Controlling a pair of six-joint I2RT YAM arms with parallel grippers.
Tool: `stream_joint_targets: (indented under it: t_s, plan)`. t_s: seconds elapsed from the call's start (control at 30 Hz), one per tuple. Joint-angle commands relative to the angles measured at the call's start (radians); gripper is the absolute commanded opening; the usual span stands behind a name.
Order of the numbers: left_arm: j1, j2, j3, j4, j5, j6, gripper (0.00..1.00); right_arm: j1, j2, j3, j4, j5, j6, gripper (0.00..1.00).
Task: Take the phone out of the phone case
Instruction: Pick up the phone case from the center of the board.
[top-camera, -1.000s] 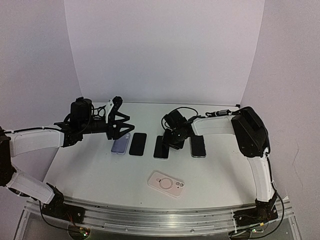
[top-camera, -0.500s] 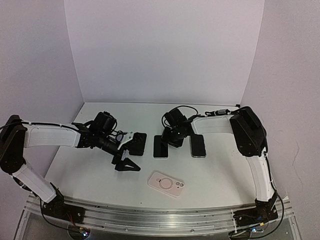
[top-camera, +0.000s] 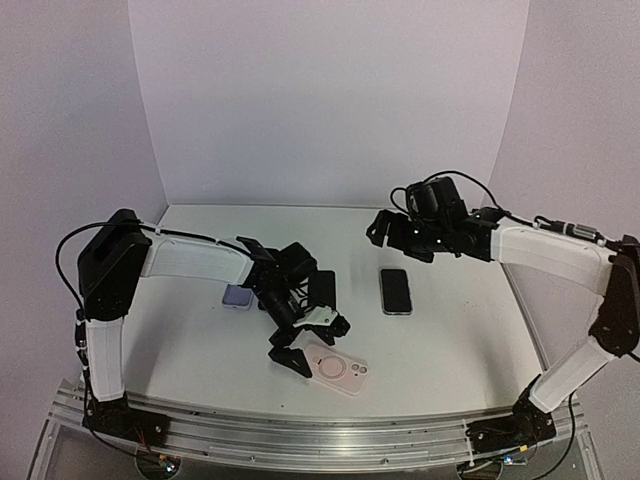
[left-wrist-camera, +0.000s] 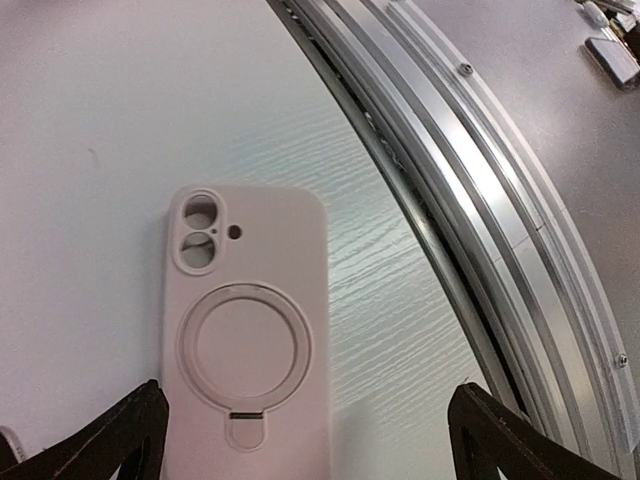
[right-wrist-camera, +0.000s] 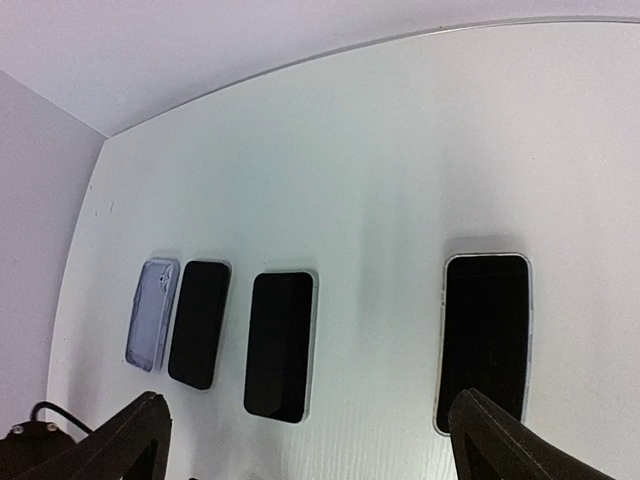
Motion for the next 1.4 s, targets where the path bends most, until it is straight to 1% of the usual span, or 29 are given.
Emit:
stream_joint_targets:
  t_s: [0.0,0.17,0.33,0.73,0.93,1.0,1.07,1.17,1.2,1.23,1.3,1.33,1.37]
  plan:
    - [-0.05,0.042,0.06,-0.069,-0.093,-0.001,1.0,0.003,-0.073,-0.111,-0.018,0.045,-0.051,0.98]
    - [-0.064,0.095,0.108,0.041,-0.215,-0.086,1.0,0.003,-0.122,-0.165,-0.017,0.021,-0.064,0.98]
    - [-0.077,0.079,0.074,0.093,-0.247,-0.091,1.0,0.003,-0.145,-0.201,-0.016,0.004,-0.062,0.98]
    - [-0.107,0.118,0.067,0.015,-0.267,-0.082,1.0,0.003,-0.163,-0.22,-0.014,-0.001,-0.067,0.98]
    - [-0.129,0.116,-0.009,0.077,-0.345,-0.014,1.0,0.003,-0.168,-0.226,-0.014,-0.008,-0.059,0.98]
    - [-0.133,0.115,-0.03,0.125,-0.384,-0.023,0.99,0.003,-0.174,-0.232,-0.014,-0.007,-0.057,0.98]
    - [-0.133,0.108,-0.047,0.169,-0.42,-0.028,0.88,0.003,-0.185,-0.238,-0.014,-0.004,-0.053,0.98]
    - [-0.134,0.081,-0.058,0.214,-0.438,-0.036,0.64,0.003,-0.196,-0.247,-0.015,-0.001,-0.056,0.98]
    - [-0.133,0.069,-0.061,0.224,-0.433,-0.04,0.57,0.003,-0.198,-0.25,-0.015,-0.004,-0.061,0.98]
    - [-0.132,0.05,-0.064,0.229,-0.42,-0.044,0.54,0.001,-0.202,-0.251,-0.016,-0.01,-0.07,0.98]
    - [-0.121,0.023,-0.055,0.22,-0.364,-0.066,0.53,-0.004,-0.213,-0.252,-0.017,-0.04,-0.096,0.98]
    - [-0.11,0.009,-0.04,0.208,-0.316,-0.09,0.52,-0.01,-0.222,-0.252,-0.017,-0.066,-0.116,0.98]
    - [-0.085,-0.002,-0.013,0.185,-0.238,-0.127,0.51,-0.018,-0.235,-0.251,-0.016,-0.096,-0.144,0.98]
